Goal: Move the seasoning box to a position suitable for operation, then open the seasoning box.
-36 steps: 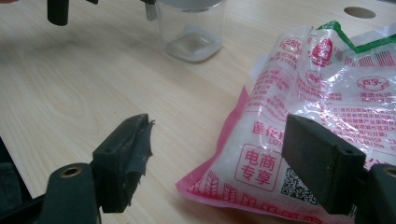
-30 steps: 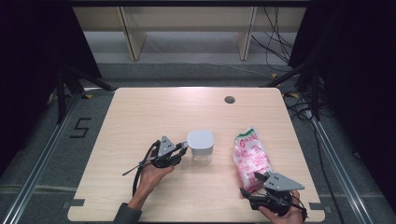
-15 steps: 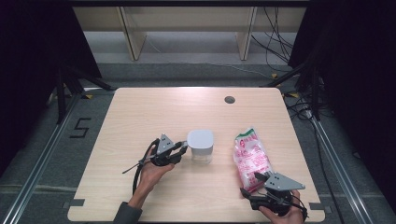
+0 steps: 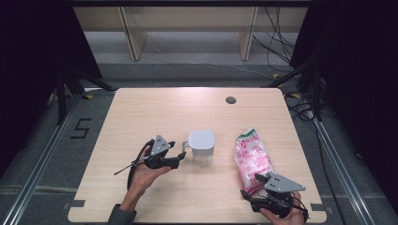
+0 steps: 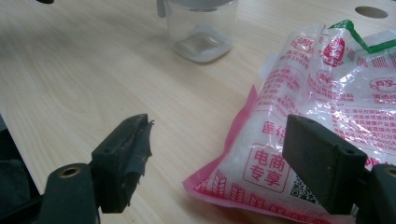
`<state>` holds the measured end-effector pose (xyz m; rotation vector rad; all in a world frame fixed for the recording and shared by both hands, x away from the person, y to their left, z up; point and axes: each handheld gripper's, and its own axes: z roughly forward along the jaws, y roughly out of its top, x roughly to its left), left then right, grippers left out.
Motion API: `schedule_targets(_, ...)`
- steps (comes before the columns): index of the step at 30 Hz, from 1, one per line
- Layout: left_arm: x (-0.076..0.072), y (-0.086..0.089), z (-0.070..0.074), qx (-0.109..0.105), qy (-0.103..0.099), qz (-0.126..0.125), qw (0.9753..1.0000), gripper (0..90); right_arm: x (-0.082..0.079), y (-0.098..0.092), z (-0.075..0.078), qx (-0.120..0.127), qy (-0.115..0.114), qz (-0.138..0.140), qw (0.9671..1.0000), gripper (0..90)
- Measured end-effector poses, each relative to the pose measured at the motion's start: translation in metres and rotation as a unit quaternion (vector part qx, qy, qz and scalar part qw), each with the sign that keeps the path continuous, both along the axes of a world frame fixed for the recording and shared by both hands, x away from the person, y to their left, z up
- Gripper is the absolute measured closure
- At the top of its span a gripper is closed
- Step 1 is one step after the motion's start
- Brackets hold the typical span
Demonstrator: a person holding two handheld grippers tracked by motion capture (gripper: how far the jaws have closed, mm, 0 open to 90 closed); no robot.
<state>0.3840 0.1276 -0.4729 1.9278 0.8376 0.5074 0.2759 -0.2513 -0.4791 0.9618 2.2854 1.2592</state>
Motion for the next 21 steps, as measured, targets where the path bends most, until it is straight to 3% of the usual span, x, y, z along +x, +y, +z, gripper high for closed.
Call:
schedule_targets(4, -0.001, 0.003, 0.004, -0.012, 0.003, -0.003, 0.9999, 41.6, 0.001, -0.001, 0.000, -0.004, -0.011, -0.001, 0.9999, 24.0)
schedule_targets(7, -0.002, 0.005, 0.005, -0.022, 0.005, 0.003, 0.9997, 45.4, 0.000, 0.000, 0.000, 0.000, 0.000, 0.000, 1.0000, 24.0)
schedule_targets(8, -0.002, 0.006, 0.006, -0.025, 0.002, 0.003, 0.9997, 47.9, 0.001, -0.001, 0.000, -0.005, -0.013, -0.006, 0.9999, 23.9)
schedule_targets(11, -0.004, 0.007, 0.009, -0.033, -0.010, 0.000, 0.9994, 58.2, 0.000, -0.001, 0.000, -0.004, 0.000, -0.005, 1.0000, 23.8)
schedule_targets(12, -0.007, 0.008, 0.012, -0.033, -0.024, 0.003, 0.9992, 67.2, 0.000, 0.000, 0.000, -0.002, 0.004, -0.009, 1.0000, 23.8)
schedule_targets(13, -0.007, 0.008, 0.012, -0.033, -0.024, 0.003, 0.9992, 70.5, 0.000, 0.000, 0.000, -0.002, 0.004, -0.009, 1.0000, 23.8)
schedule_targets(19, -0.013, 0.003, 0.023, -0.043, -0.063, 0.002, 0.9971, 86.0, -0.002, -0.001, 0.001, -0.006, -0.002, -0.001, 1.0000, 23.9)
schedule_targets(21, -0.013, 0.002, 0.025, -0.051, -0.061, 0.001, 0.9968, 87.5, -0.001, -0.001, 0.001, -0.012, -0.012, -0.003, 0.9998, 23.9)
